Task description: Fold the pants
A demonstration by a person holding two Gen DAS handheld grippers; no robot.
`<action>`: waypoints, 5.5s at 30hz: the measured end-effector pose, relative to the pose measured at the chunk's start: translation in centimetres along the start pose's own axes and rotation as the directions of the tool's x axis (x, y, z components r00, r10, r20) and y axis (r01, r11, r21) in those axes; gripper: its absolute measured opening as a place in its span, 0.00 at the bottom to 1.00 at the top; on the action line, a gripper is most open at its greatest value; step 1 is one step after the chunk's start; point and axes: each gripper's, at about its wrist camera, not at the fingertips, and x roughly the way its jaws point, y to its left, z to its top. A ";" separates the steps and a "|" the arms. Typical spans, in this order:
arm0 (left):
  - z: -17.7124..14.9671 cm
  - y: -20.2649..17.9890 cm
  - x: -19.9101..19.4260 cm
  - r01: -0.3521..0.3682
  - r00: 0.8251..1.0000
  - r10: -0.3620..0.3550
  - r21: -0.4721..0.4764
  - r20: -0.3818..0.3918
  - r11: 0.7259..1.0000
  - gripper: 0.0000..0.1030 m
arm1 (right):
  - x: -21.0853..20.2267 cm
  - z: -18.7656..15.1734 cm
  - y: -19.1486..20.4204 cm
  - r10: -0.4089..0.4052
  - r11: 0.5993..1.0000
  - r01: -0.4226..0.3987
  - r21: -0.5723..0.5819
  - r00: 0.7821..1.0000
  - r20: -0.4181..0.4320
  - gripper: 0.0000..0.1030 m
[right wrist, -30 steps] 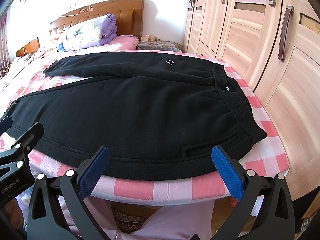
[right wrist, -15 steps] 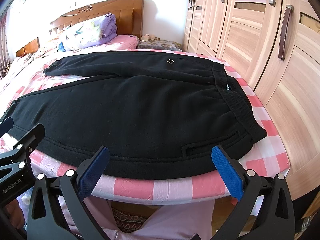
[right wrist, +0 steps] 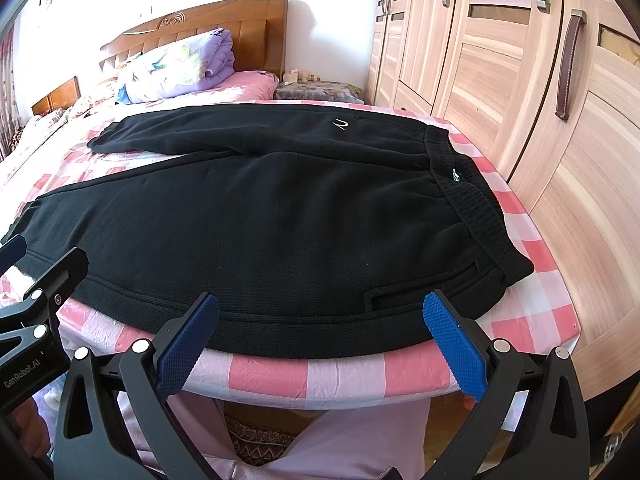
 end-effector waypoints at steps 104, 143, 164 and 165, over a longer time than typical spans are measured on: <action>7.3 9.4 15.2 0.289 0.920 -0.375 -0.447 -0.115 0.847 0.80 | 14.2 10.4 -29.1 0.408 0.512 -0.415 0.752 0.888 0.212 0.96; 1.7 14.1 11.4 0.189 0.944 -0.277 -0.392 -0.181 0.900 0.10 | 7.2 -1.8 -28.4 0.304 0.654 -0.332 0.679 0.938 0.166 0.19; 0.2 14.2 11.7 0.147 0.951 -0.234 -0.368 -0.204 0.918 0.20 | 7.3 -1.9 -27.7 0.295 0.660 -0.275 0.699 0.951 0.096 0.36; 0.2 14.3 11.5 0.143 0.952 -0.228 -0.361 -0.205 0.922 0.29 | 6.9 -1.7 -27.5 0.267 0.680 -0.232 0.695 0.962 0.059 0.52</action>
